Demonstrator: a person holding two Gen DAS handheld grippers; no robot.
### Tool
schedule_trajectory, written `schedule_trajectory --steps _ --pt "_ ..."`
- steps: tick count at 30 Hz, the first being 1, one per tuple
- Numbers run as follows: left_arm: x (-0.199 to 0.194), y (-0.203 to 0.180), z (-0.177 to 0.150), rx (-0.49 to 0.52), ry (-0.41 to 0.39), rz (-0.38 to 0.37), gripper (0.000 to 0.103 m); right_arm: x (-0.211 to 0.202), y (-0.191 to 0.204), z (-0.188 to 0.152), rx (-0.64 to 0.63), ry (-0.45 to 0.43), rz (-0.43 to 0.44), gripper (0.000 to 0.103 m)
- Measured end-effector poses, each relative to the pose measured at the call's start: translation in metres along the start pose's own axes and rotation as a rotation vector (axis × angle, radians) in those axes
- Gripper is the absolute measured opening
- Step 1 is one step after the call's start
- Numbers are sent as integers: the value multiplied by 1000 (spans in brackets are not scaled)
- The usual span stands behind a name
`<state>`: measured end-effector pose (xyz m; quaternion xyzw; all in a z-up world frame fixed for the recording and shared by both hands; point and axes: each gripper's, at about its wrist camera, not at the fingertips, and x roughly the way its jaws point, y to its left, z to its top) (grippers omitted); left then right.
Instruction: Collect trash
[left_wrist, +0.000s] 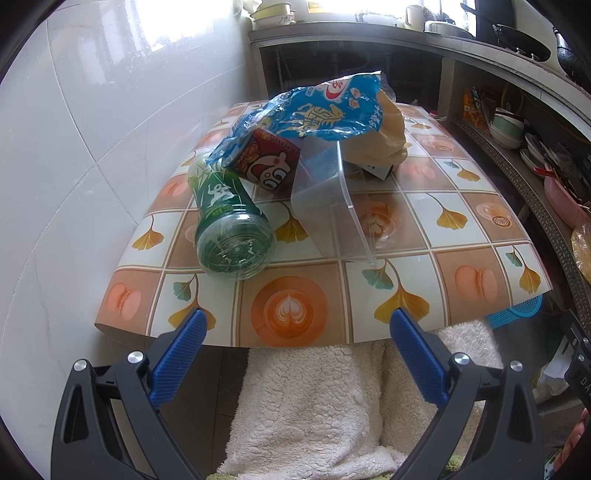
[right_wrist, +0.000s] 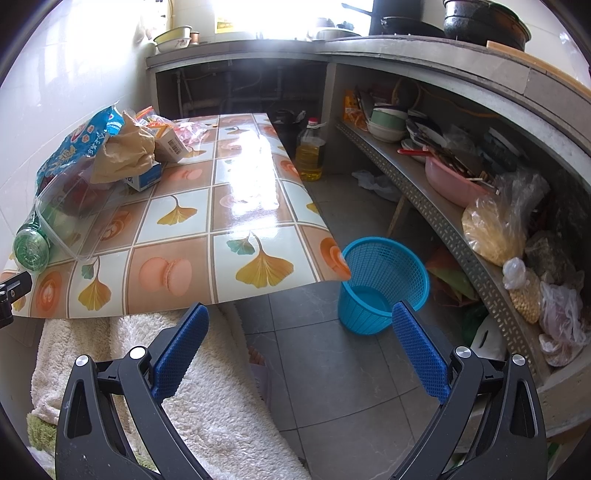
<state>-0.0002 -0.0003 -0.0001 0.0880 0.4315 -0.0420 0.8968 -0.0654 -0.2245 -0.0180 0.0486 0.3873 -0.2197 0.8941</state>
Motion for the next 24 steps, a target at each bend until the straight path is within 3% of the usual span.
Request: schedule_trajectory --steps 16,24 --pt "-3 8 2 1 -29 6 97 -2 2 7 -6 -25 7 95" --pt "-3 29 22 0 -77 22 97 -5 18 26 -43 -103 57 95"
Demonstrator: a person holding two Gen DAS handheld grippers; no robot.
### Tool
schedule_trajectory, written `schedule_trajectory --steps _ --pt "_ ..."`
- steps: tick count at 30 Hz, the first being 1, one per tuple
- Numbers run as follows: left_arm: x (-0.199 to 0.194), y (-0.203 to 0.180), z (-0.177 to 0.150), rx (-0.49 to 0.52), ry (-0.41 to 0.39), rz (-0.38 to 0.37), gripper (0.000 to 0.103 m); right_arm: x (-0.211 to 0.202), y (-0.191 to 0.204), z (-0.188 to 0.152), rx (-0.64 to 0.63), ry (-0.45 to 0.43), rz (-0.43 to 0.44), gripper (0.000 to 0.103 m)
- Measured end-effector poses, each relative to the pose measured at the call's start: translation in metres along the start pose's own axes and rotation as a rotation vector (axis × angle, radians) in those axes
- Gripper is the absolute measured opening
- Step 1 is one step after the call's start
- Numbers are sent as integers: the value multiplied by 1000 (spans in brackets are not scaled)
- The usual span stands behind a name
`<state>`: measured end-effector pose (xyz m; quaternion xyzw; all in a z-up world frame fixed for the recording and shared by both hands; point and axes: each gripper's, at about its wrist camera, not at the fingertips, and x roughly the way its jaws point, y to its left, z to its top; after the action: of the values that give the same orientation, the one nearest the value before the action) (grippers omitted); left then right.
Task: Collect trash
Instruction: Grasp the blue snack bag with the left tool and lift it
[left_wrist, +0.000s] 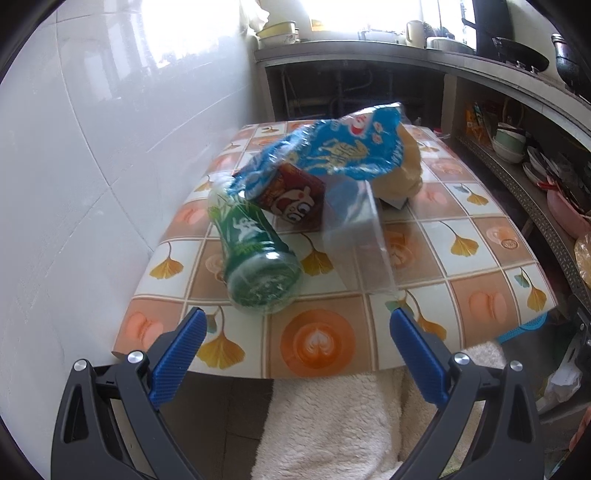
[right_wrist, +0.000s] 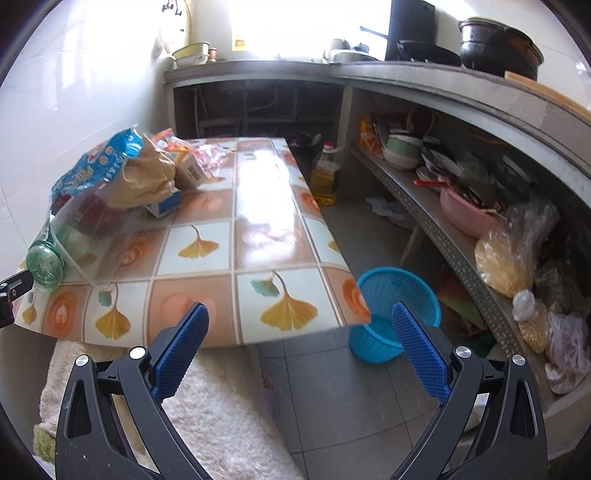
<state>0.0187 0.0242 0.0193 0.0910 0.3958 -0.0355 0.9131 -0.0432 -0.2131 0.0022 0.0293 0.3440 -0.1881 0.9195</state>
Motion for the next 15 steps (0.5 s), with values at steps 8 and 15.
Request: schedule_trajectory --steps 8,15 --pt "3 38 41 -23 -81 -72 97 5 32 42 -59 -119 137 95" --pt "13 43 90 42 -180 -352 97 16 51 68 -72 -186 236 95"
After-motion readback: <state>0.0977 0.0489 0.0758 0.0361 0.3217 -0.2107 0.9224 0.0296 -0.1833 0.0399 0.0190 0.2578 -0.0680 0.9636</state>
